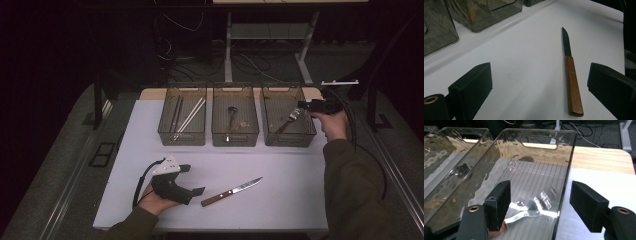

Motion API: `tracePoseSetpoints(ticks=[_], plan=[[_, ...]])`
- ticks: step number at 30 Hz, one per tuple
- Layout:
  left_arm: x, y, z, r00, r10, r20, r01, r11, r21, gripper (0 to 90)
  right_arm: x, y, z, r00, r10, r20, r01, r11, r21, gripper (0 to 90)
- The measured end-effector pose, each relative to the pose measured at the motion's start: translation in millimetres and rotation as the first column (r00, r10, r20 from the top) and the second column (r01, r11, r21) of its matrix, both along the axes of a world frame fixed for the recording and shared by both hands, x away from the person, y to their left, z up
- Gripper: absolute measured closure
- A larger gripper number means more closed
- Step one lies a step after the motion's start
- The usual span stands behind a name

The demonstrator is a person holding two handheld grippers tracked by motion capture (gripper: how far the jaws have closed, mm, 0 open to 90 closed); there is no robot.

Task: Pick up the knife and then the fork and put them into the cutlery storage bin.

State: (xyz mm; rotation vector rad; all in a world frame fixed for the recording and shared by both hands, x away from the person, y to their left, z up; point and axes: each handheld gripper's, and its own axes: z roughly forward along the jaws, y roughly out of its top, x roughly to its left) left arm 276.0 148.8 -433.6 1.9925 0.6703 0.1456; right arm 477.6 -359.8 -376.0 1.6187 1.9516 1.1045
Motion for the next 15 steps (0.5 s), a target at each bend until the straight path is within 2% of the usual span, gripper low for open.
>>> tracePoseSetpoints(ticks=[3, 7, 15], plan=[[0.4, 0.3, -0.1, 1.0000, 0.003, -0.001, -0.003, 1.0000, -0.001, 4.1, -6.2, -0.7, 2.9, 0.9997, 0.007, 0.022, -0.008, 0.9999, 0.015, 31.8], [0.3, 0.3, -0.1, 1.0000, 0.003, 0.004, -0.003, 1.0000, 0.001, 4.0, -19.4, 3.2, 6.1, 0.9972, 0.047, 0.058, -0.048, 0.9988, 0.013, 28.4], [-0.8, -0.2, 0.4, 0.9999, 0.006, 0.012, -0.006, 1.0000, 0.003, 4.4, -56.3, 8.7, 10.9, 0.9825, 0.125, 0.138, -0.132, 0.9905, 0.040, 19.8]])
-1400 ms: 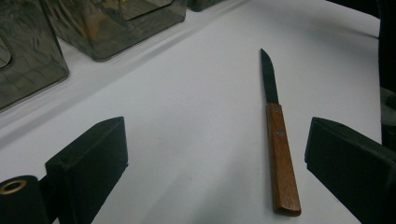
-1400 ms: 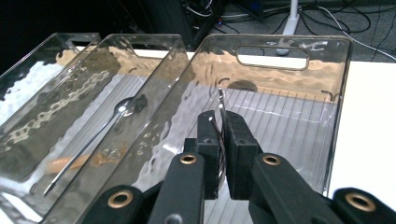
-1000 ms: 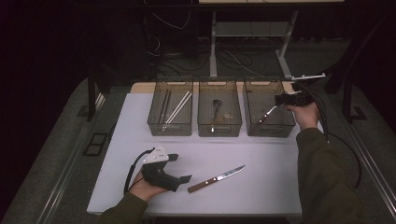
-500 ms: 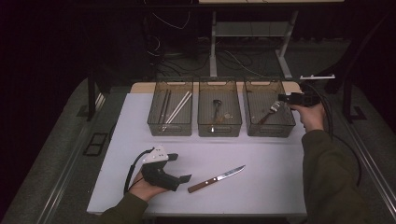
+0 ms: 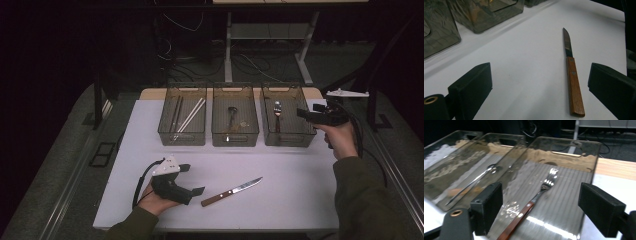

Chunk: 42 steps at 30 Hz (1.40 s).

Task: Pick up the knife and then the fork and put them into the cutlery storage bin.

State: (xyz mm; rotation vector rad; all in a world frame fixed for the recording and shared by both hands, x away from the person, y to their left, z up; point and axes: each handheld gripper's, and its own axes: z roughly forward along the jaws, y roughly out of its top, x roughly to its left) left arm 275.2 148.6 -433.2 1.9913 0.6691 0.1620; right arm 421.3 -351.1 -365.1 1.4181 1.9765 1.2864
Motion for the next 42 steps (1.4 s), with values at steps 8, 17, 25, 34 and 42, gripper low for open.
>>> tracePoseSetpoints(ticks=[8, 17, 25, 34, 42], plan=[[-0.5, -0.2, 0.0, 1.0000, 0.001, 0.005, -0.001, 1.0000, 0.003, 10.0, -35.0, 10.6, -1.2, 0.9973, 0.074, -0.001, -0.074, 0.9966, -0.037, 17.9], [-0.3, -0.5, 0.0, 0.9999, 0.014, 0.003, -0.014, 0.9999, 0.004, 9.0, -70.9, 28.2, -13.1, 0.9836, 0.175, 0.043, -0.172, 0.9827, -0.069, 8.5], [-0.8, -0.8, 1.8, 0.9999, 0.013, 0.004, -0.013, 0.9999, -0.002, 6.8, -101.4, 46.9, -29.2, 0.9720, 0.234, 0.021, -0.232, 0.9695, -0.080, 3.2], [-1.7, -3.4, 3.8, 1.0000, 0.002, -0.009, -0.002, 1.0000, -0.005, 8.8, -134.7, 57.9, -52.9, 0.9601, 0.279, 0.026, -0.277, 0.9594, -0.054, 3.1], [-1.2, -12.9, 6.6, 0.9995, -0.013, -0.029, 0.012, 0.9999, -0.010, 18.0, -152.9, 60.3, -69.3, 0.9547, 0.297, -0.020, -0.297, 0.9543, -0.028, 3.2]])
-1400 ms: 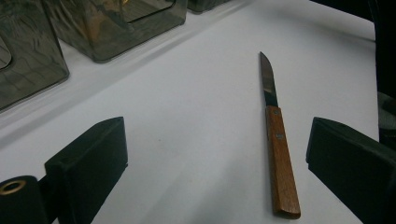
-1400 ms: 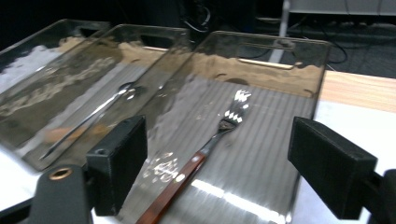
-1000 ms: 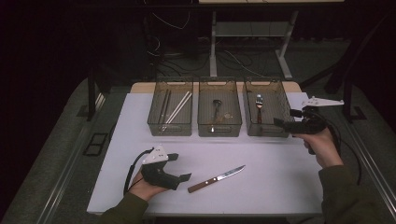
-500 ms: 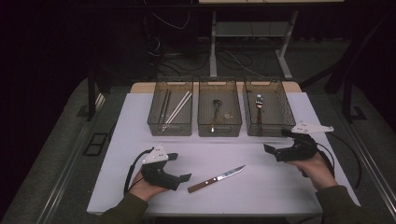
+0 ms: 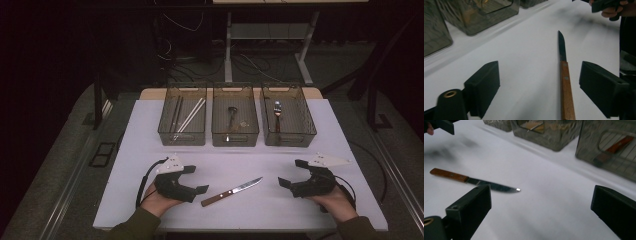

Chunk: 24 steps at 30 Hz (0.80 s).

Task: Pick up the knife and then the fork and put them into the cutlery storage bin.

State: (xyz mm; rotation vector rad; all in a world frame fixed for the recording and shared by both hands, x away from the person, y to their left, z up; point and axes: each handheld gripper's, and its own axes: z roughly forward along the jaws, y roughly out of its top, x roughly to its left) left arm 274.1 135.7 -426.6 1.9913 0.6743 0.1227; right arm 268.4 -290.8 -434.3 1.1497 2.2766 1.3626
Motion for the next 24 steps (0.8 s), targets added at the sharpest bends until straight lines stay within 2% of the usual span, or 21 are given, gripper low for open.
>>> tracePoseSetpoints(ticks=[3, 6, 10, 14, 16, 18, 19, 21, 24], plan=[[-1.2, -9.1, 0.8, 0.9998, -0.019, -0.006, 0.019, 0.9996, 0.021, 25.9, -6.2, 0.0, -2.9, 0.9998, 0.005, -0.019, -0.005, 1.0000, -0.002, 3.2], [-0.9, -20.8, -0.1, 0.9990, -0.043, -0.014, 0.044, 0.9984, 0.037, 35.4, -11.5, 0.8, -1.6, 0.9999, 0.006, -0.015, -0.006, 1.0000, -0.002, 3.2], [-0.7, -38.0, -1.8, 0.9973, -0.066, -0.033, 0.068, 0.9960, 0.058, 48.2, -10.6, 1.9, -2.2, 0.9999, 0.008, -0.008, -0.008, 0.9999, -0.010, 3.2], [1.7, -53.8, -6.4, 0.9948, -0.087, -0.053, 0.092, 0.9903, 0.104, 57.0, -10.1, 2.5, -2.8, 0.9999, 0.011, -0.011, -0.011, 0.9998, -0.017, 3.2], [1.5, -62.8, -9.6, 0.9936, -0.087, -0.072, 0.094, 0.9905, 0.100, 59.7, -9.7, 2.6, -3.0, 0.9999, 0.010, -0.011, -0.010, 0.9998, -0.016, 3.2], [2.0, -69.4, -10.8, 0.9913, -0.108, -0.074, 0.117, 0.9855, 0.123, 62.4, -9.4, 2.9, -3.5, 0.9999, 0.006, -0.011, -0.007, 0.9998, -0.016, 3.2], [1.3, -73.4, -11.7, 0.9915, -0.106, -0.076, 0.115, 0.9858, 0.123, 63.6, -9.1, 3.0, -3.7, 0.9999, 0.006, -0.011, -0.006, 0.9998, -0.017, 3.2], [1.1, -78.7, -12.7, 0.9897, -0.124, -0.072, 0.133, 0.9792, 0.153, 66.2, -8.4, 3.0, -4.1, 0.9999, 0.007, -0.009, -0.007, 0.9998, -0.019, 3.2], [0.4, -84.7, -14.9, 0.9900, -0.127, -0.062, 0.136, 0.9728, 0.187, 69.5, -7.9, 3.7, -4.7, 0.9999, 0.008, -0.012, -0.008, 0.9998, -0.018, 3.1]])
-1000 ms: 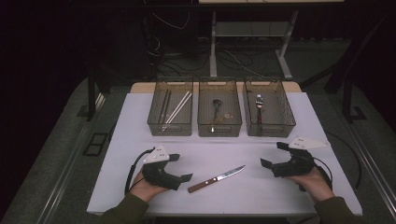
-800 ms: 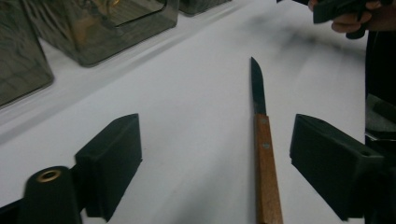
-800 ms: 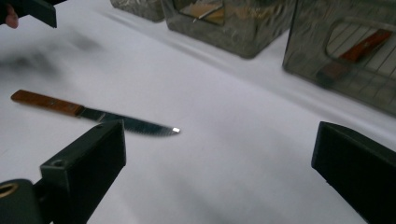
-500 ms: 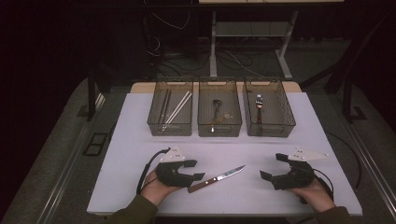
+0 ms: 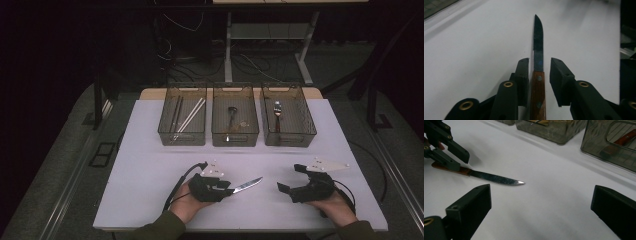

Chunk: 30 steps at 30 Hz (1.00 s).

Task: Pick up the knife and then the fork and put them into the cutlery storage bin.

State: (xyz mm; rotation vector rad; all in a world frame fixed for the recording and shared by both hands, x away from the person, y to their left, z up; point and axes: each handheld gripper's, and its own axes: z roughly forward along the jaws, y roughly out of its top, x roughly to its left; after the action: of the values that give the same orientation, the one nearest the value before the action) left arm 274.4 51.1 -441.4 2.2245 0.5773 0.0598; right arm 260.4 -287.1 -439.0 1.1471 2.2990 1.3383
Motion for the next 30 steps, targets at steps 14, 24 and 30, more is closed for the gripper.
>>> tracePoseSetpoints(ticks=[14, 24, 30], plan=[[-3.3, -5.8, -7.7, 0.9968, -0.051, 0.062, 0.045, 0.9943, 0.096, 74.0, 0.6, 0.4, -0.1, 1.0000, 0.000, 0.002, 0.000, 1.0000, -0.001, 3.2], [-4.9, -7.1, -7.9, 0.9947, -0.060, 0.083, 0.052, 0.9935, 0.101, 76.8, 0.4, -0.6, 0.3, 0.9999, -0.007, 0.008, 0.007, 1.0000, -0.005, 3.2], [-2.3, -2.0, -2.1, 0.9963, -0.023, 0.083, 0.018, 0.9979, 0.062, 76.8, 1.0, -0.6, 1.5, 0.9999, -0.008, -0.009, 0.008, 1.0000, 0.000, 3.2]])
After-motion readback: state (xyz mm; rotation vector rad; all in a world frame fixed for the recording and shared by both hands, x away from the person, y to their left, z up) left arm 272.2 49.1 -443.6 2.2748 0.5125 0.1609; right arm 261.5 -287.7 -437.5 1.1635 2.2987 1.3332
